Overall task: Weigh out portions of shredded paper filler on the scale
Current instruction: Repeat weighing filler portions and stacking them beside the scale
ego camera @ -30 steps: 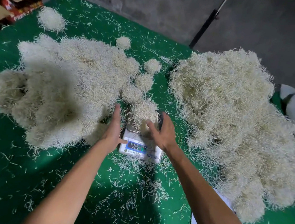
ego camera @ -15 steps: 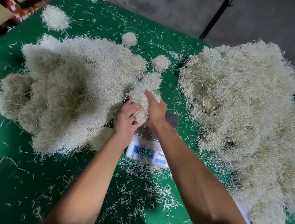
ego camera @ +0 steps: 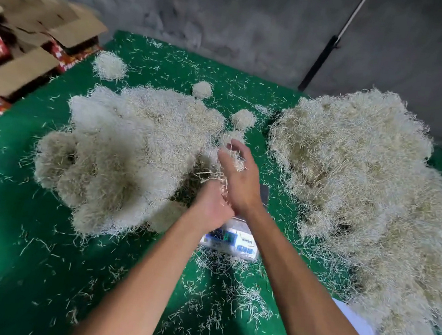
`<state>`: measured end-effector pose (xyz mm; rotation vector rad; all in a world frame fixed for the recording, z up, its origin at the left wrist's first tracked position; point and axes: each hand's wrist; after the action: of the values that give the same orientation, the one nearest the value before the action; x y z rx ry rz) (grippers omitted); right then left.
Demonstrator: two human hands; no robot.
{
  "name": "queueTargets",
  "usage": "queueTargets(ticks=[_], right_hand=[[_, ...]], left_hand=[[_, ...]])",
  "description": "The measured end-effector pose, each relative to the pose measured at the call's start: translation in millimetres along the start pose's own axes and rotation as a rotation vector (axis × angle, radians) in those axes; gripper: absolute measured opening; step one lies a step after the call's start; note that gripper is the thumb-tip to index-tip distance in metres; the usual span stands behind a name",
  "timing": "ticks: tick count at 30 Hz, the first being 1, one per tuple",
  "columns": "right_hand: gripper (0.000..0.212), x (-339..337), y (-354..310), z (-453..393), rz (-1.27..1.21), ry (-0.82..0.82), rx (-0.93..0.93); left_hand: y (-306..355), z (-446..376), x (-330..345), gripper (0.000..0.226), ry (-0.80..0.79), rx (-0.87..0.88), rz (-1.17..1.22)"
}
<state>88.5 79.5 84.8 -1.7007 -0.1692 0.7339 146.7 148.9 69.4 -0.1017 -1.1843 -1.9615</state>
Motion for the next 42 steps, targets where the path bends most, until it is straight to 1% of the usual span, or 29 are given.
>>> queueTargets(ticks=[2, 3, 5, 6, 8, 9, 10, 11, 12, 13, 14, 15, 16, 17, 18, 19, 21, 22, 24, 25, 27, 28, 30, 32, 35, 36, 38, 40, 42], right_hand=[[0.048, -9, 4, 12, 0.022, -0.084, -0.059], [0.048, -6, 7, 23, 0.055, -0.123, -0.121], [0.049, 12, 7, 42, 0.173, -0.168, -0.293], [0.049, 21, 3, 41, 0.22, -0.157, -0.354], [0.058, 24, -16, 27, 0.237, -0.117, -0.29], [0.059, 19, -21, 20, 0.237, -0.113, -0.223], [0.054, 10, -21, 14, 0.231, -0.143, -0.178], [0.049, 3, -19, 13, 0.249, -0.201, -0.179], [0.046, 1, -17, 15, 0.282, -0.255, -0.228], [0.047, 3, -15, 22, 0.316, -0.293, -0.307], [0.05, 10, -16, 32, 0.342, -0.313, -0.399], [0.051, 21, -20, 39, 0.358, -0.318, -0.478], [0.052, 31, -25, 41, 0.365, -0.3, -0.517], [0.053, 36, -30, 36, 0.365, -0.264, -0.508], [0.052, 35, -33, 27, 0.387, -0.23, -0.471], [0.048, 28, -33, 17, 0.425, -0.208, -0.424], [0.04, 12, -23, 6, 0.425, -0.22, -0.359], [0.039, 9, -16, 9, 0.384, -0.217, -0.372], [0.041, 19, -3, 25, 0.343, -0.162, -0.471], [0.043, 25, 4, 33, 0.356, -0.122, -0.5], [0.039, 26, 18, 38, 0.398, -0.134, -0.422], [0.038, 19, 22, 32, 0.4, -0.198, -0.326], [0.04, 2, 25, 13, 0.527, -0.331, -0.215], [0.044, -9, 17, -14, 0.665, -0.222, -0.3], [0.059, -14, -14, -69, 0.735, 0.06, -0.502], [0.073, -15, -25, -86, 0.758, 0.064, -0.483], [0.093, -21, -41, -111, 0.713, -0.029, -0.36], [0.091, -32, -33, -118, 0.641, -0.111, -0.294], [0.079, -50, -6, -109, 0.593, -0.113, -0.257]], left_hand=[[20, -1, -9, 0.02, 0.011, -0.001, 0.263], [27, 2, -16, 0.03, -0.002, 0.005, 0.406], [27, 7, -22, 0.049, -0.011, 0.036, 0.44], [21, 12, -23, 0.048, -0.006, 0.073, 0.277], [10, 20, -14, 0.048, -0.036, 0.039, 0.124], [9, 26, -8, 0.055, -0.118, -0.059, 0.215], [14, 29, -6, 0.057, -0.116, -0.067, 0.236], [21, 28, -11, 0.05, -0.078, -0.101, 0.338], [27, 20, -20, 0.044, -0.071, -0.047, 0.37], [29, 19, -31, 0.045, -0.002, 0.025, 0.416], [33, 22, -32, 0.044, 0.04, 0.02, 0.32], [35, 30, -34, 0.043, -0.047, 0.115, 0.15], [27, 40, -28, 0.045, -0.164, 0.259, 0.188], [29, 40, -27, 0.055, -0.261, 0.331, 0.362], [36, 42, -21, 0.067, -0.221, 0.223, 0.615], [36, 39, -8, 0.071, -0.191, 0.141, 0.578], [37, 37, -9, 0.054, -0.103, 0.034, 0.301], [44, 29, -16, 0.049, -0.045, -0.019, 0.267], [52, 17, -33, 0.051, 0.062, -0.014, 0.37], [51, 14, -38, 0.063, 0.083, -0.017, 0.435], [41, 6, -39, 0.089, -0.028, -0.087, 0.515], [32, 2, -40, 0.096, -0.142, -0.157, 0.543], [17, -4, -45, 0.101, -0.258, -0.304, 0.465], [11, -7, -43, 0.099, -0.232, -0.398, 0.4], [10, -19, -37, 0.09, -0.088, -0.329, 0.488], [12, -21, -33, 0.088, -0.062, -0.3, 0.506], [15, -26, -25, 0.088, -0.049, -0.252, 0.517], [17, -30, -16, 0.087, -0.064, -0.208, 0.517], [16, -35, -2, 0.084, -0.079, -0.186, 0.463]])
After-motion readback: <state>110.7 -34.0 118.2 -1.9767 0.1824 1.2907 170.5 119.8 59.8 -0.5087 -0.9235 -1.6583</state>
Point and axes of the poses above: each hand's wrist, its own z-axis away from the middle knuckle, its own x-axis out of the palm, y = z × x, and after that the axes turned 1 degree about -z, right-handed
